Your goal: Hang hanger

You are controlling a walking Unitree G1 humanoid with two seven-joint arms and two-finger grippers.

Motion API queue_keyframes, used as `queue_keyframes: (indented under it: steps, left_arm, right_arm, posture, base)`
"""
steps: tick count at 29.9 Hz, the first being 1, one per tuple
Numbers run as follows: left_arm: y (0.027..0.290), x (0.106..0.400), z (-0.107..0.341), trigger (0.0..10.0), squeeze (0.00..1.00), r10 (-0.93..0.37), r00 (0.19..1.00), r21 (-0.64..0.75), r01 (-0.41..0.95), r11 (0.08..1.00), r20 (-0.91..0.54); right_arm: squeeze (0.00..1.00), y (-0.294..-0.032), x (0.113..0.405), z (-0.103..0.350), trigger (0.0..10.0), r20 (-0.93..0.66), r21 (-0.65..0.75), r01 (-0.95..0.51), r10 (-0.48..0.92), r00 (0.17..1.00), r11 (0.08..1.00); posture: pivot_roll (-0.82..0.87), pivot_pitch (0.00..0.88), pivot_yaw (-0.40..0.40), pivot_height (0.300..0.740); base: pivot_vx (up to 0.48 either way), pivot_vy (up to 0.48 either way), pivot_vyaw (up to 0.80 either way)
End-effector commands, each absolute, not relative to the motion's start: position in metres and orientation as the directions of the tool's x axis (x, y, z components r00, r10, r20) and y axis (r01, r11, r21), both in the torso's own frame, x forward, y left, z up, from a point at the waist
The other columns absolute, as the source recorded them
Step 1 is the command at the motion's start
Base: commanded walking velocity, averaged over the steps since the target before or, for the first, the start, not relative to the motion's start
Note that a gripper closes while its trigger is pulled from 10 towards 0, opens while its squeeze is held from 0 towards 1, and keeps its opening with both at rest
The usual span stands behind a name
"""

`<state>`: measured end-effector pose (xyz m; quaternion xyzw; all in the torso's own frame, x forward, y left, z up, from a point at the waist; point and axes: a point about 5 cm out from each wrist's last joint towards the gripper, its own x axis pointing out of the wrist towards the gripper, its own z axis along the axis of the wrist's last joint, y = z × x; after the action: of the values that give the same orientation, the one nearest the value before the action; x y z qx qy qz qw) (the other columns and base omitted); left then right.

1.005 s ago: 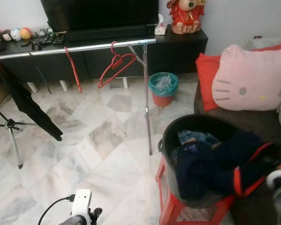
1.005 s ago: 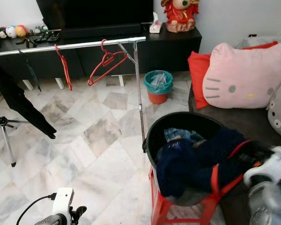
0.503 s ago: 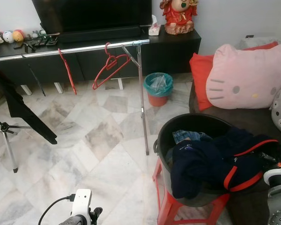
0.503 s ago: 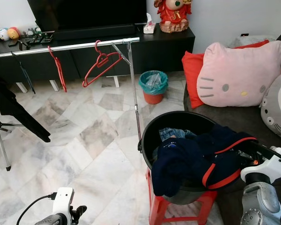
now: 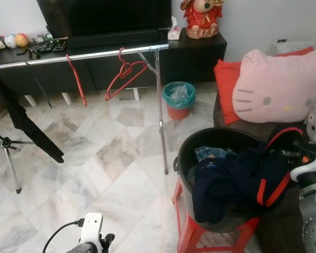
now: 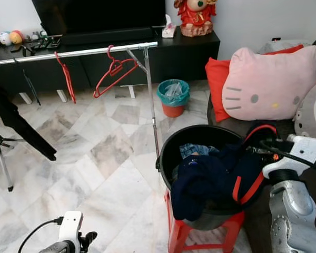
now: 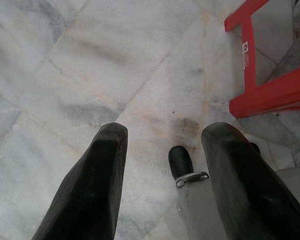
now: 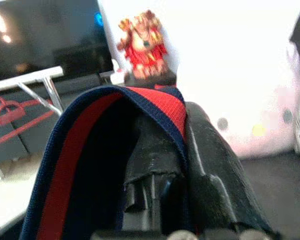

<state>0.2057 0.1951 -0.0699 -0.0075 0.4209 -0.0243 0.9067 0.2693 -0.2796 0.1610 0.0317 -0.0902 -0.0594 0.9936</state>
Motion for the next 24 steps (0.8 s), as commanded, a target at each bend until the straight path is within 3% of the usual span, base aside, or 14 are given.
queue_keyframes:
  steps: [1,9,16,24]
  left_arm:
    - [0.199,0.200,-0.073,10.0,0.00,-0.036,0.622,-0.021,0.033,0.999,-0.782]
    - [0.199,0.202,-0.072,10.0,0.00,-0.034,0.621,-0.023,0.025,0.999,-0.783]
    - [0.199,0.200,-0.073,10.0,0.00,-0.031,0.615,-0.022,0.023,1.000,-0.788]
    - [0.200,0.201,-0.072,10.0,0.00,-0.030,0.617,-0.017,0.028,0.999,-0.787]
  right_arm:
    - [0.00,-0.273,0.274,0.181,10.0,0.241,0.066,0.101,-0.114,0.964,0.993]
    - [0.00,-0.243,0.291,0.201,10.0,0.305,0.043,0.033,-0.045,0.951,0.999]
    - [0.00,-0.238,0.290,0.195,10.0,0.284,0.051,0.040,-0.053,0.957,0.998]
    - [0.00,-0.240,0.289,0.196,10.0,0.283,0.048,0.060,-0.071,0.956,0.997]
  posture:
    - [-0.19,0.000,0.092,0.740]
    - [-0.18,0.000,0.096,0.740]
    - [-0.18,0.000,0.104,0.740]
    - [-0.17,0.000,0.101,0.740]
  base:
    - [0.000,0.000,0.00]
    - [0.000,0.000,0.00]
    - [0.000,0.000,0.00]
    - [0.000,0.374,0.00]
